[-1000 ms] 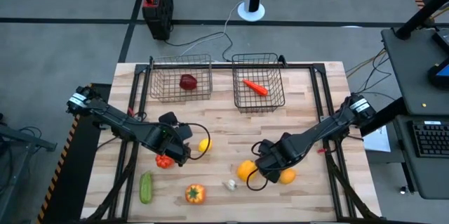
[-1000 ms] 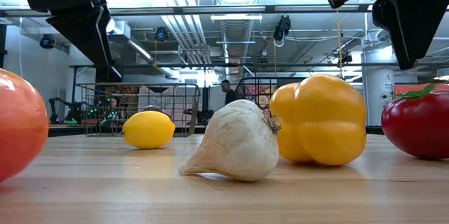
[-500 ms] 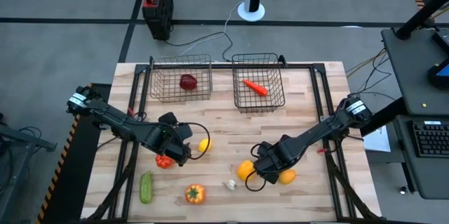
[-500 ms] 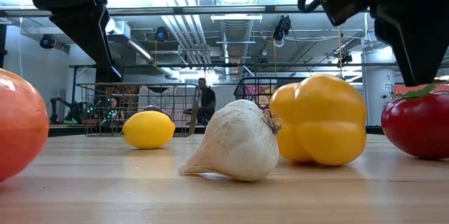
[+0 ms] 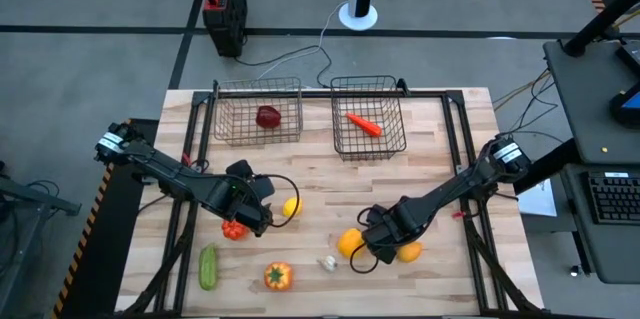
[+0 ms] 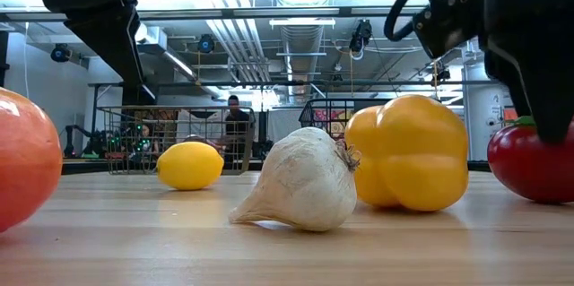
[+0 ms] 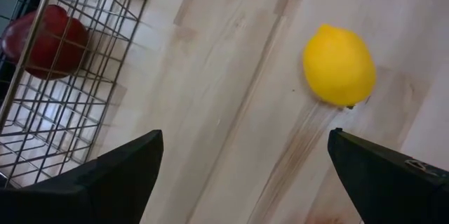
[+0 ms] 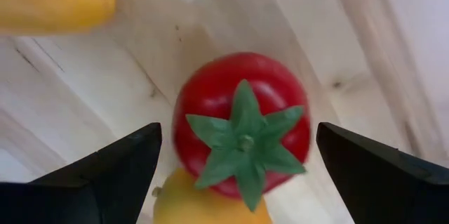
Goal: Sort produce into baskets
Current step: Put the tomato into the gold wire basket
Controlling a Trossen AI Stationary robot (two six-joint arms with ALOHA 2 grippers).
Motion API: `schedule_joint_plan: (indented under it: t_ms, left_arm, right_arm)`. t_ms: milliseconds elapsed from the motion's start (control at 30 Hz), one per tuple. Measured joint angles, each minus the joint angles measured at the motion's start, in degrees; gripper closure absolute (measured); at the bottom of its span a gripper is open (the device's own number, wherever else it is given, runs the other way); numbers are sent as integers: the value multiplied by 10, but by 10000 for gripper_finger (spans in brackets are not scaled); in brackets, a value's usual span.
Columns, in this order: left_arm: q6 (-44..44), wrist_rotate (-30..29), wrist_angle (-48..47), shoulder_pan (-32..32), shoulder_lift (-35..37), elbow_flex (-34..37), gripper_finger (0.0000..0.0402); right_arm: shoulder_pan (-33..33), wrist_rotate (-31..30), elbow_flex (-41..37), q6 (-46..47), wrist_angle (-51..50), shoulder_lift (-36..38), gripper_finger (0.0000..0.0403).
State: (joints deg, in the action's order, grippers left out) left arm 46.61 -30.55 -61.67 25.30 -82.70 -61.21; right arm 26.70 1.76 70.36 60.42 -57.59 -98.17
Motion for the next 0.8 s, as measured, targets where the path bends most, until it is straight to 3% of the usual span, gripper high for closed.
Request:
schedule_joint_plan:
  t_ms: [800]
  left_arm:
    - [0, 0, 7, 0, 0, 0, 15]
  right_arm:
    - [0, 2, -68, 0, 88, 0, 31]
